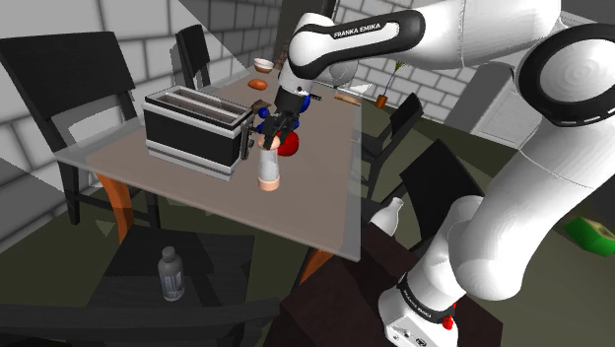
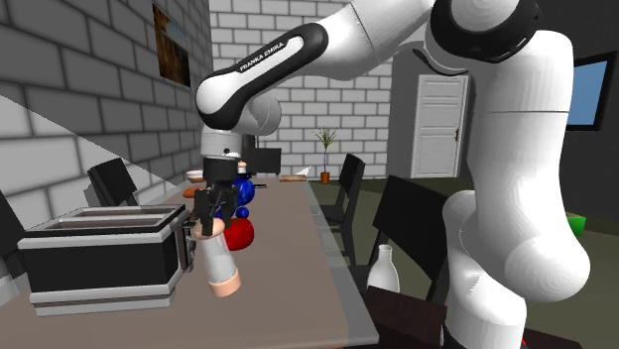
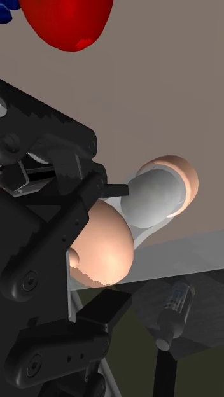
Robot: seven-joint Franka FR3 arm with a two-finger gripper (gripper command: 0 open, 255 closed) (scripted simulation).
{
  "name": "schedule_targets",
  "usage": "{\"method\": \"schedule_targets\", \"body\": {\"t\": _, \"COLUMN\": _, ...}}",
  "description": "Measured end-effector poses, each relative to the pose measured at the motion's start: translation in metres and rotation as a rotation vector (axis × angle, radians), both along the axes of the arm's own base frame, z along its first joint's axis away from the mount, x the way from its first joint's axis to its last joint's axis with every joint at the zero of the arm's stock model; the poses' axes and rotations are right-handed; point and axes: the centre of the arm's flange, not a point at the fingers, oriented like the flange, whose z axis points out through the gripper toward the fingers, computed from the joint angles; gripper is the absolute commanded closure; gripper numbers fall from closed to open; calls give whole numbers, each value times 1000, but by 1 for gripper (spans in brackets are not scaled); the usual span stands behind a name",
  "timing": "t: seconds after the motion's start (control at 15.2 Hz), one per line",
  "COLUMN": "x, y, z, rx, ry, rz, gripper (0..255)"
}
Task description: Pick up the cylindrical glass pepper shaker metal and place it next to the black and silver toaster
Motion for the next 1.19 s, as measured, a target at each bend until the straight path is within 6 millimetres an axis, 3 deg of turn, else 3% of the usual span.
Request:
{"method": "schedule_targets", "body": {"t": 0.26, "x": 0, "y": 1, "z": -22, "rx": 0, "ry": 0, "rz": 0, "gripper": 255}}
{"method": "schedule_targets", "body": {"t": 0.66, "x": 0, "y": 0, "z": -27, "rx": 0, "ry": 0, "rz": 0, "gripper": 255}}
{"method": "schedule_targets", "body": {"t": 0.73, "x": 0, "y": 0, "z": -27, "rx": 0, "ry": -1, "rz": 0, "gripper": 0}}
{"method": "schedule_targets", "body": {"t": 1.19, "x": 0, "y": 0, "z": -22, "rx": 0, "ry": -1, "rz": 0, "gripper": 0}}
